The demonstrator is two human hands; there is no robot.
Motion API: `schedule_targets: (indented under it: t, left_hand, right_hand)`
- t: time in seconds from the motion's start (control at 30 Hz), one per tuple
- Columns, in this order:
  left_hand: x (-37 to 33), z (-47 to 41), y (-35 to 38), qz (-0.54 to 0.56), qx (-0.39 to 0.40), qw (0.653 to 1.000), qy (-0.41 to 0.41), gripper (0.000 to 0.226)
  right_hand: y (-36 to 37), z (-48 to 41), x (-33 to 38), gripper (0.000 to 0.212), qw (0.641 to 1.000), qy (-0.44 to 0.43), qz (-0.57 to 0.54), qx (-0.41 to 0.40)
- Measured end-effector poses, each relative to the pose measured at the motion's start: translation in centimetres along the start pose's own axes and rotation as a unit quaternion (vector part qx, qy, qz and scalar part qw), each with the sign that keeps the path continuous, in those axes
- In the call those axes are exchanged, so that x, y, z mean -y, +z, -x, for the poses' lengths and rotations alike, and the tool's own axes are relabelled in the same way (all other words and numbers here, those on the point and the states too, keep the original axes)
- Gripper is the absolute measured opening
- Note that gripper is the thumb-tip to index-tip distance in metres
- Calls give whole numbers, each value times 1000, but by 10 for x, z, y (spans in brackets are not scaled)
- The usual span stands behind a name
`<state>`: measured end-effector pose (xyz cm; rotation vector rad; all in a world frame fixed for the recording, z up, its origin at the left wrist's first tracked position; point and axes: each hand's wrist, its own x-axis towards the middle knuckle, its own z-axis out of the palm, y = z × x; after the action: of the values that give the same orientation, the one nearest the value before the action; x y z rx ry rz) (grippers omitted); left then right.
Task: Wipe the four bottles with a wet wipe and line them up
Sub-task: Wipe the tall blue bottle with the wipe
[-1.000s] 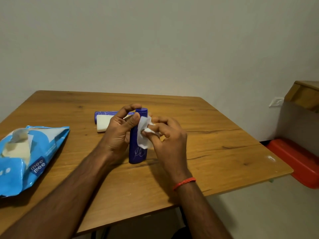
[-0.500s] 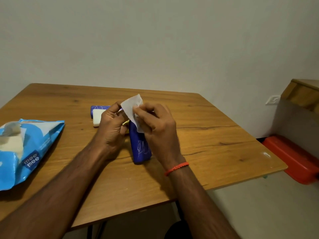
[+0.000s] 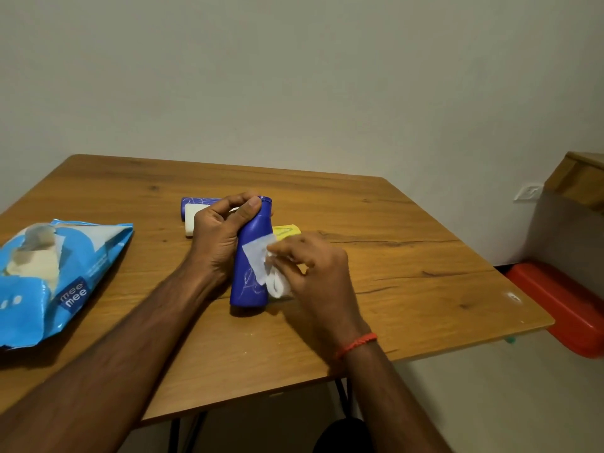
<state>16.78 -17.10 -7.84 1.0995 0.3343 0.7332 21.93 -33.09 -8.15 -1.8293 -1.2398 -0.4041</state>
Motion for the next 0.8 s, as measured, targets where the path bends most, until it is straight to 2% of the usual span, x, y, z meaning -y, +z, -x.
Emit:
schedule_targets:
  t: [0.07, 0.13, 0.23, 0.33, 0.47, 0.53, 0.6, 0.73, 0.8]
  left_hand:
    - [1, -1, 1, 3, 1, 1000, 8, 31]
    - [3, -3, 3, -3, 6, 1000, 12, 23]
    - [5, -3, 1, -4, 6, 1000, 14, 26]
    - [7, -5, -2, -11, -3, 1000, 9, 37]
    - [8, -3, 3, -40, 13, 999, 12, 43]
    - [5, -2, 4, -47, 17, 999, 17, 44]
    - [3, 0, 4, -47, 20, 998, 22, 42]
    - [1, 4, 3, -40, 31, 998, 29, 32]
    - [0, 3, 6, -26, 37, 999, 23, 31]
  right_hand:
    - [4, -17, 5, 19, 997, 13, -29, -73]
    - [9, -27, 13, 24, 996, 8, -28, -84]
    - [19, -21, 21, 20, 998, -40, 35, -25]
    - [10, 6, 20, 16, 997, -31, 58, 37]
    - [-9, 37, 13, 16, 976, -65, 116, 174]
    - [-13, 38, 9, 18, 971, -68, 115, 199]
    - [-14, 32, 9, 22, 978, -53, 98, 178]
    - [-7, 1, 13, 19, 999, 29, -23, 37]
    - [0, -11, 13, 18, 999, 48, -26, -2]
